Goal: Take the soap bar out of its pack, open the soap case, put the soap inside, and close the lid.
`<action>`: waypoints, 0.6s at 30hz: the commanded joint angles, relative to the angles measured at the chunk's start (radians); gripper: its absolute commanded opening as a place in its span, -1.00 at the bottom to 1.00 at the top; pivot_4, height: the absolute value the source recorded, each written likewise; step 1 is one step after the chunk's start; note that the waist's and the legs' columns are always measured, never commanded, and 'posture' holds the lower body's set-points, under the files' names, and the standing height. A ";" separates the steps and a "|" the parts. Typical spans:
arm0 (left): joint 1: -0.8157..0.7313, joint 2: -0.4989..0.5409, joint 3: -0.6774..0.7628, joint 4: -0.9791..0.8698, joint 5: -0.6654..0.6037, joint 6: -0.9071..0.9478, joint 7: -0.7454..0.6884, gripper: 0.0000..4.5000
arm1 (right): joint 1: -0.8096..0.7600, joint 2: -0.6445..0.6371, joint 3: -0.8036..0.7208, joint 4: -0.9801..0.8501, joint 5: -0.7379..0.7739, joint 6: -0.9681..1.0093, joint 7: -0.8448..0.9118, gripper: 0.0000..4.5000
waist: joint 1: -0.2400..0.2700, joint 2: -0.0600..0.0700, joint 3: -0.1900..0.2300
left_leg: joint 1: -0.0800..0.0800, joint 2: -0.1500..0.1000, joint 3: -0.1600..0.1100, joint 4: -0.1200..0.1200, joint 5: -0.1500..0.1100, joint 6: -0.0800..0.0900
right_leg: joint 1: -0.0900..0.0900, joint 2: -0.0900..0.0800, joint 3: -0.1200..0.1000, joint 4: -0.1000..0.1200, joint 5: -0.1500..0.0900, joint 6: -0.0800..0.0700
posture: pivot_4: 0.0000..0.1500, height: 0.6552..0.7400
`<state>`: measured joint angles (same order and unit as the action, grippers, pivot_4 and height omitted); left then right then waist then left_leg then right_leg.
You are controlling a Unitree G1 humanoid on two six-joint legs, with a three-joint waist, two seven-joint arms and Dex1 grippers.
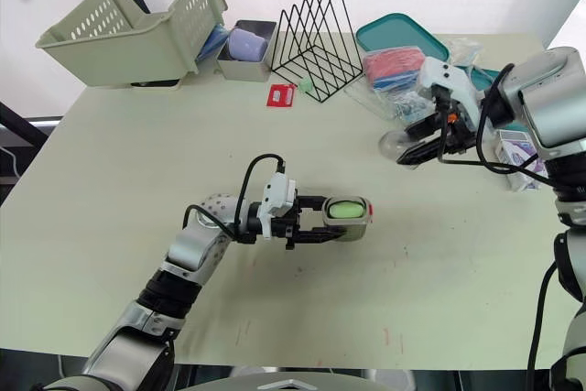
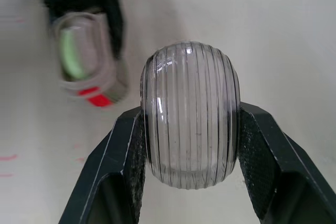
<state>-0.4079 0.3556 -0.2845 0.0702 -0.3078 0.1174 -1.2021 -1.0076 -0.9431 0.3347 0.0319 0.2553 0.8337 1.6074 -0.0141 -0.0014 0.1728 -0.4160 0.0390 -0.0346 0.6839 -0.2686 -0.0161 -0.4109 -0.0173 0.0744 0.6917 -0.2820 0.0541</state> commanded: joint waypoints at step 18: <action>-0.045 -0.039 -0.012 0.039 0.031 -0.092 -0.010 -0.12 | 0.121 0.036 -0.004 -0.350 0.151 0.141 -0.181 -0.18 | 0.000 0.000 0.000 | 0.000 0.000 0.000 0.000 0.000 0.000 | 0.000 0.000 0.000 0.000 0.000 0.000 | 1.00 1.00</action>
<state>-0.4390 0.3240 -0.3015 0.1279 -0.2704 0.0483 -1.2081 -0.8805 -0.9068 0.3396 -0.2889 0.3877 0.9627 1.4374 -0.0145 -0.0014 0.1728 -0.4160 0.0390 -0.0350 0.6841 -0.2686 -0.0161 -0.4109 -0.0171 0.0741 0.6921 -0.2820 0.0541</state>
